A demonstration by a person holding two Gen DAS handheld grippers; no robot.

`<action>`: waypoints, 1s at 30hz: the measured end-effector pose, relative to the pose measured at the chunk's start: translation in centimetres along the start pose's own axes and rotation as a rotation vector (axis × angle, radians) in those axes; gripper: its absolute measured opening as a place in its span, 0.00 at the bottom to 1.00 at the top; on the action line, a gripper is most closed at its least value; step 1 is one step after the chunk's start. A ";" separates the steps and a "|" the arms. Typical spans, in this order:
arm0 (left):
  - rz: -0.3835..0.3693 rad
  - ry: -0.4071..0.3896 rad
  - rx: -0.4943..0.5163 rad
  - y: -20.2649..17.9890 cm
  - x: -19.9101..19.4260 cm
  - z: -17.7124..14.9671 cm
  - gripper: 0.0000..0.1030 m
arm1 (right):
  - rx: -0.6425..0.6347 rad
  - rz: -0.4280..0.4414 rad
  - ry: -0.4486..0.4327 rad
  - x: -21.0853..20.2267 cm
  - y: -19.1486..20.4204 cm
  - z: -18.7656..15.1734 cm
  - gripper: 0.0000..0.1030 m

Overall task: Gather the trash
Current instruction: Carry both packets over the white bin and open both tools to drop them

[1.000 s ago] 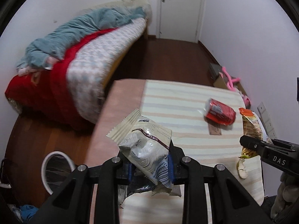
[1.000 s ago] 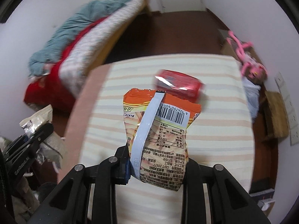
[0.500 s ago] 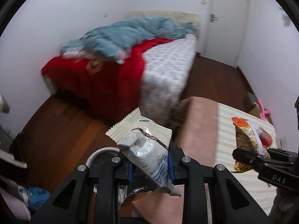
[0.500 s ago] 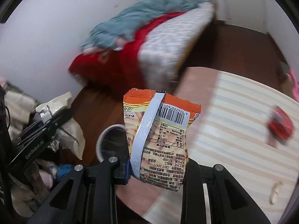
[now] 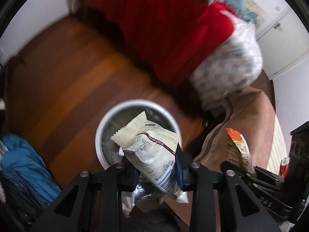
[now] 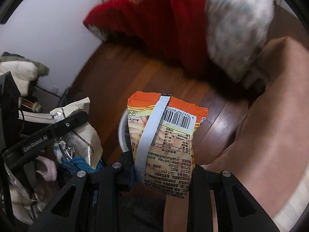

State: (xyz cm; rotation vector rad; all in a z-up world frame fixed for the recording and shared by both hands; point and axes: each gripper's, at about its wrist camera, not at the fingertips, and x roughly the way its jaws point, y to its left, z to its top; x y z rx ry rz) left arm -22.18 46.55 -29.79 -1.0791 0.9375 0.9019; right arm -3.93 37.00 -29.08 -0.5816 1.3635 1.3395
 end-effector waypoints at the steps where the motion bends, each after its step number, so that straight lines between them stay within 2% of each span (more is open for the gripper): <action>1: -0.003 0.034 -0.013 0.8 1.6 0.4 0.28 | 0.007 0.002 0.024 1.7 -0.1 0.4 0.29; 3: 0.009 0.075 -0.031 1.8 4.0 1.0 0.28 | 0.014 -0.004 0.073 4.9 -0.4 0.8 0.29; 4: 0.026 0.088 -0.034 2.1 5.1 1.1 0.34 | 0.015 -0.006 0.097 6.7 -0.5 1.2 0.29; 6: 0.047 0.102 -0.044 2.7 6.3 1.3 0.52 | 0.014 -0.014 0.134 9.3 -0.6 1.6 0.29; 7: 0.056 0.107 -0.053 3.4 6.5 1.3 0.76 | 0.013 -0.013 0.153 10.5 -0.7 1.8 0.29; 8: 0.063 0.112 -0.060 3.6 6.8 1.4 0.95 | 0.007 -0.015 0.175 11.8 -0.8 2.0 0.29; 11: 0.100 0.114 -0.085 4.4 7.2 1.5 0.97 | -0.002 -0.036 0.208 14.6 -1.1 2.5 0.31; 13: 0.123 0.101 -0.103 4.8 6.9 1.3 0.97 | 0.007 -0.026 0.225 15.6 -1.4 2.9 0.41; 14: 0.131 0.091 -0.109 5.4 6.5 1.1 0.98 | 0.013 -0.020 0.231 16.0 -1.6 3.2 0.53; 15: 0.148 0.072 -0.112 5.9 5.9 0.9 0.98 | 0.011 -0.016 0.233 16.0 -1.8 3.2 0.61; 16: 0.171 0.052 -0.110 6.2 5.3 0.6 0.98 | 0.001 -0.018 0.232 16.1 -1.7 3.4 0.64; 18: 0.221 0.015 -0.104 6.5 4.2 0.2 0.98 | -0.014 -0.021 0.222 15.8 -1.9 3.4 0.84; 21: 0.280 -0.018 -0.087 6.6 3.0 -0.6 0.98 | -0.026 -0.025 0.207 14.9 -2.0 3.4 1.00; 24: 0.297 -0.029 -0.073 6.1 2.3 -1.6 0.98 | -0.038 -0.051 0.191 13.4 -1.5 3.0 1.00; 30: 0.312 -0.027 -0.024 4.1 1.6 -3.2 0.98 | -0.073 -0.165 0.150 10.1 -1.2 1.4 1.00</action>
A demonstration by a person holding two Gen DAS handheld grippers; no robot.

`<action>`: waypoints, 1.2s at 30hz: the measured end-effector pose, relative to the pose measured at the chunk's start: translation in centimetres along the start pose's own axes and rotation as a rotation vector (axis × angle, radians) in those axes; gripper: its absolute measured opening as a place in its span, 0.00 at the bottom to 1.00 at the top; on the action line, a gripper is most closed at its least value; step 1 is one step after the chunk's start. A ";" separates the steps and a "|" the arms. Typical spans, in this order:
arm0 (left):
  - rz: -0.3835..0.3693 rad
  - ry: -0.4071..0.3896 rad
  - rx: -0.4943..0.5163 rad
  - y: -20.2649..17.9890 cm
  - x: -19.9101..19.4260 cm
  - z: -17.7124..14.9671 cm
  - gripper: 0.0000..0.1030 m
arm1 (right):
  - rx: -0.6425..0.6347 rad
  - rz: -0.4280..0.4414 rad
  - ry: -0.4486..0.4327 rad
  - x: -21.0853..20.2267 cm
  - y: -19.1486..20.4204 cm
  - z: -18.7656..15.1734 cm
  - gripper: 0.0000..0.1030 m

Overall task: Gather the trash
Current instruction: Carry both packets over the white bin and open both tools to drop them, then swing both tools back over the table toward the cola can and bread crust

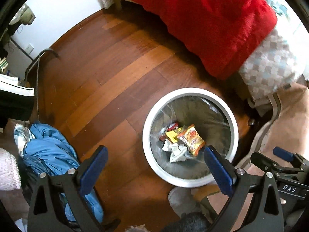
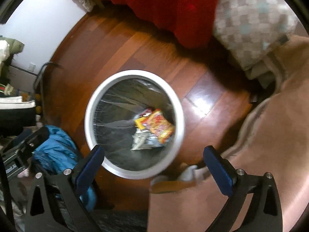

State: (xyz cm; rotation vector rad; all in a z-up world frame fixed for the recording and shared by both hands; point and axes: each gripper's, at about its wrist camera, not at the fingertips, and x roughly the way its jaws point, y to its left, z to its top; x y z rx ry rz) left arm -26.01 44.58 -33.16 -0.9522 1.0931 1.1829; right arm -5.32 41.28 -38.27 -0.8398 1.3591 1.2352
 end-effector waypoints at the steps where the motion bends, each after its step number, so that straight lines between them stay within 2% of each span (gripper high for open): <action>1: -0.002 0.002 0.004 -0.1 -0.2 -0.1 0.98 | -0.008 -0.023 -0.006 -0.5 0.0 -0.5 1.00; 6: -0.005 -0.004 0.026 -0.9 -1.5 -1.1 0.98 | -0.030 -0.072 -0.003 -2.1 0.0 -2.0 1.00; 14: -0.018 -0.060 0.035 -1.4 -5.3 -2.4 0.98 | -0.033 -0.083 -0.056 -6.0 0.5 -4.0 1.00; 24: -0.052 -0.158 0.064 -2.3 -12.5 -4.5 0.98 | -0.047 -0.043 -0.159 -13.4 1.1 -6.5 1.00; 32: -0.102 -0.254 0.087 -3.0 -19.1 -6.6 0.98 | -0.073 0.021 -0.283 -21.5 2.1 -9.5 1.00; 36: -0.076 -0.298 0.112 -4.0 -22.1 -7.8 0.98 | -0.057 0.059 -0.343 -25.4 2.0 -11.6 1.00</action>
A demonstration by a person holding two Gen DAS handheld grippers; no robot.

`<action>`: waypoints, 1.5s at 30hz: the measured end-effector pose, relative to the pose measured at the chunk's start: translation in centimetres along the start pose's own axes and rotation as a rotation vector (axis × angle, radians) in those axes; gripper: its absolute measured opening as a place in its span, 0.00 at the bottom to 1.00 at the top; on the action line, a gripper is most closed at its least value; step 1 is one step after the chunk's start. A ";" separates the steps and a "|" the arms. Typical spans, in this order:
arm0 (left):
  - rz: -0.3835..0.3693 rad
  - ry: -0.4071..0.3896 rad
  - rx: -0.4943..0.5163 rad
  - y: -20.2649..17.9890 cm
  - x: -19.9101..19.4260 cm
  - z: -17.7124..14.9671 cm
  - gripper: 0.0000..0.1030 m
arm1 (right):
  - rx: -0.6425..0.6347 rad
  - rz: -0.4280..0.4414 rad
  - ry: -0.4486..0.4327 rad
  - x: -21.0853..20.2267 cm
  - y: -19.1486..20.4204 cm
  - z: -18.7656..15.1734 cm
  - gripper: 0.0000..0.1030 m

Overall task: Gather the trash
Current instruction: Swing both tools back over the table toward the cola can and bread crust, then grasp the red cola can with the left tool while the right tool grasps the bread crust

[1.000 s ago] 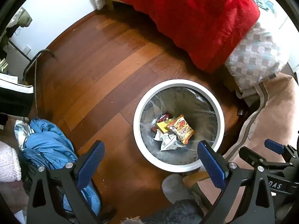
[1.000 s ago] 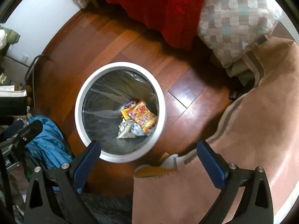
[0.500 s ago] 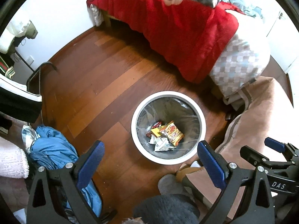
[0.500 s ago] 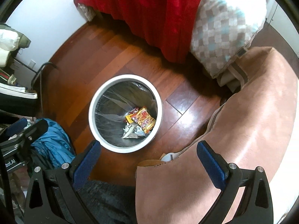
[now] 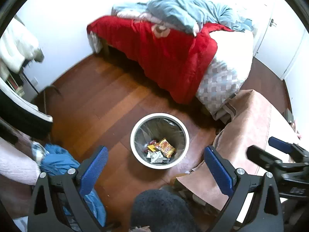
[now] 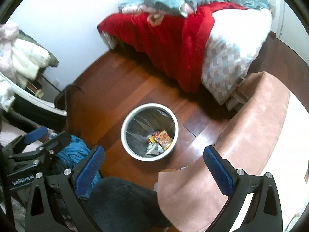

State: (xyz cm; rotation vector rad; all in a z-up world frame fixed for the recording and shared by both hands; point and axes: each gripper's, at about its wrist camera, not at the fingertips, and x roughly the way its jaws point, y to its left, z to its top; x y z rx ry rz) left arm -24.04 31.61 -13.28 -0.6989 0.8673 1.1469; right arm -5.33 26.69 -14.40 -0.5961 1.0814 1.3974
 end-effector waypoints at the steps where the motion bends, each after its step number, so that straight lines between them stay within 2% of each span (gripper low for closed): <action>1: 0.008 -0.017 0.017 -0.6 -0.8 -0.1 0.98 | 0.006 0.012 -0.014 -1.0 -0.1 -0.2 1.00; 3: 0.016 -0.034 0.024 -1.6 -1.8 -0.6 0.98 | 0.030 0.041 -0.055 -3.7 -0.6 -1.0 1.00; 6: -0.015 -0.053 0.050 -4.0 -2.8 -1.5 0.98 | 0.078 0.066 -0.098 -6.9 -2.3 -2.7 1.00; 10: -0.061 -0.045 0.113 -9.0 -2.4 -3.5 0.98 | 0.174 0.043 -0.121 -10.1 -6.8 -6.0 1.00; 12: -0.100 -0.014 0.165 -13.0 -1.2 -5.0 0.98 | 0.221 0.002 -0.121 -11.3 -9.4 -7.9 1.00; 15: -0.152 0.036 0.256 -19.4 0.9 -7.4 0.98 | 0.327 -0.103 -0.102 -13.0 -15.3 -12.0 1.00; 20: -0.195 0.105 0.419 -30.1 4.1 -12.0 0.98 | 0.569 -0.333 -0.047 -16.1 -28.5 -20.4 1.00; 23: -0.197 0.134 0.512 -35.8 5.6 -14.4 0.98 | 0.695 -0.416 -0.015 -16.8 -35.6 -24.6 1.00; 25: -0.194 0.141 0.574 -39.0 6.8 -15.7 0.98 | 0.755 -0.439 0.013 -16.3 -39.6 -26.8 0.94; 27: -0.183 0.143 0.628 -41.0 7.5 -16.4 0.98 | 0.787 -0.445 0.045 -15.6 -42.3 -28.0 0.77; 31: -0.150 0.092 0.776 -44.7 8.3 -17.0 0.98 | 0.781 -0.443 0.104 -13.2 -46.2 -29.3 0.74; 33: -0.138 0.051 0.848 -46.6 8.5 -16.7 0.98 | 0.766 -0.428 0.102 -12.3 -46.6 -28.8 0.64; 35: -0.135 0.018 0.905 -48.2 8.5 -16.3 0.98 | 0.750 -0.435 0.097 -11.7 -47.1 -28.8 0.59; 36: -0.135 -0.005 0.943 -49.2 8.3 -15.9 0.98 | 0.739 -0.446 0.097 -11.6 -47.1 -28.8 0.45; 38: -0.141 -0.062 1.020 -51.2 7.7 -15.2 0.98 | 0.688 -0.489 0.106 -11.4 -46.9 -28.5 0.27; 42: -0.206 -0.169 1.209 -56.0 5.7 -13.3 0.98 | 0.764 -0.428 0.033 -13.7 -48.3 -28.7 0.26; 45: -0.279 -0.191 1.392 -60.5 4.9 -12.6 0.98 | 0.834 -0.395 -0.004 -15.2 -50.8 -28.5 0.26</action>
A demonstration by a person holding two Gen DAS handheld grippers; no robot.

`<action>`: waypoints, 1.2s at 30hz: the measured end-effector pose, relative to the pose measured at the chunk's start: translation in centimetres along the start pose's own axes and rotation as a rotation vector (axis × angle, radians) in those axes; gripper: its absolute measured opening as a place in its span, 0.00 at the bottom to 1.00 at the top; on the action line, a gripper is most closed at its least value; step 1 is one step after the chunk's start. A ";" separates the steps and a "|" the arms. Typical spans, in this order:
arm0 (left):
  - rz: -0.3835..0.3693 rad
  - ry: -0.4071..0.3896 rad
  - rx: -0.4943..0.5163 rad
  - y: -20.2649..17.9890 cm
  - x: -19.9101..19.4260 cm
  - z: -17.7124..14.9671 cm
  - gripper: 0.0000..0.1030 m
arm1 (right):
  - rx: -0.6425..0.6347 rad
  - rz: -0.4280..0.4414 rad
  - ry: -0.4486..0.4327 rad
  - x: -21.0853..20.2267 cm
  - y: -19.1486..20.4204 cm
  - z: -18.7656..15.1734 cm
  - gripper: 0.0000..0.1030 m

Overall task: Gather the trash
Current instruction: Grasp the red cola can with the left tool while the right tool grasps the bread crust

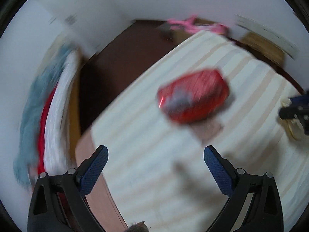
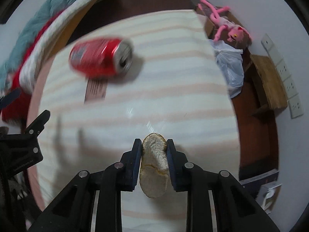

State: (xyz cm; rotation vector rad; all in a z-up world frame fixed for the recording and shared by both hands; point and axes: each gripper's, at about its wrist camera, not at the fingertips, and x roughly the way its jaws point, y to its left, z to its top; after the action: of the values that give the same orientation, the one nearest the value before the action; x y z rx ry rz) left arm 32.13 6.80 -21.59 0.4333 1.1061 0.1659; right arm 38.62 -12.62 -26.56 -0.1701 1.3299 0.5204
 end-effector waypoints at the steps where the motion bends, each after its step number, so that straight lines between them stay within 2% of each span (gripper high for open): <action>1: -0.022 -0.004 0.055 -0.1 0.4 1.2 0.98 | 0.034 0.017 0.001 -0.1 -0.9 1.1 0.26; 4: -0.077 0.030 0.218 -0.5 2.6 4.7 0.98 | 0.098 0.052 0.015 0.2 -2.5 3.7 0.26; 7: -0.149 0.072 0.329 -1.4 4.3 6.8 0.98 | 0.136 0.067 0.037 0.9 -3.9 5.6 0.26; 9: -0.221 0.115 0.387 -2.5 5.3 7.2 0.98 | 0.145 0.067 0.047 1.0 -4.3 6.0 0.26; 12: -0.284 0.174 0.464 -4.4 6.6 7.1 0.98 | 0.166 0.070 0.063 1.5 -5.2 6.5 0.26; 13: -0.279 0.167 0.481 -5.0 6.7 7.0 0.97 | 0.171 0.071 0.065 1.6 -5.4 6.5 0.26; 14: -0.270 0.152 0.486 -5.2 6.7 7.0 0.91 | 0.173 0.072 0.066 1.7 -5.5 6.5 0.26; 15: -0.265 0.141 0.471 -5.3 6.7 7.1 0.90 | 0.174 0.072 0.068 1.8 -5.5 6.4 0.26; 16: -0.270 0.124 0.441 -5.2 6.4 7.2 0.84 | 0.172 0.071 0.069 2.0 -5.6 6.5 0.26; 17: -0.273 0.105 0.416 -5.1 5.9 7.3 0.69 | 0.171 0.069 0.070 2.0 -5.7 6.5 0.26; 19: -0.266 0.071 0.323 -4.4 4.8 7.7 0.57 | 0.163 0.069 0.070 2.1 -5.7 6.5 0.26; 22: -0.275 0.060 0.230 -3.8 3.8 7.3 0.54 | 0.160 0.066 0.068 2.1 -5.5 6.2 0.26; 30: -0.153 0.021 0.046 -0.5 2.4 3.9 0.50 | 0.147 0.076 0.053 1.7 -4.1 5.6 0.26; 32: -0.126 -0.004 -0.027 1.4 1.8 2.9 0.50 | 0.132 0.080 0.042 1.1 -3.3 5.4 0.26; 36: -0.071 -0.066 -0.192 4.2 -1.9 -0.3 0.50 | 0.077 0.081 0.009 -0.5 -0.9 4.7 0.26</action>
State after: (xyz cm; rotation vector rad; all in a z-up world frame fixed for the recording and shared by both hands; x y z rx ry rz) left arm 31.37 10.03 -18.32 0.2261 1.0288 0.1919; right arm 43.04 -11.62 -25.12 -0.0554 1.3671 0.5369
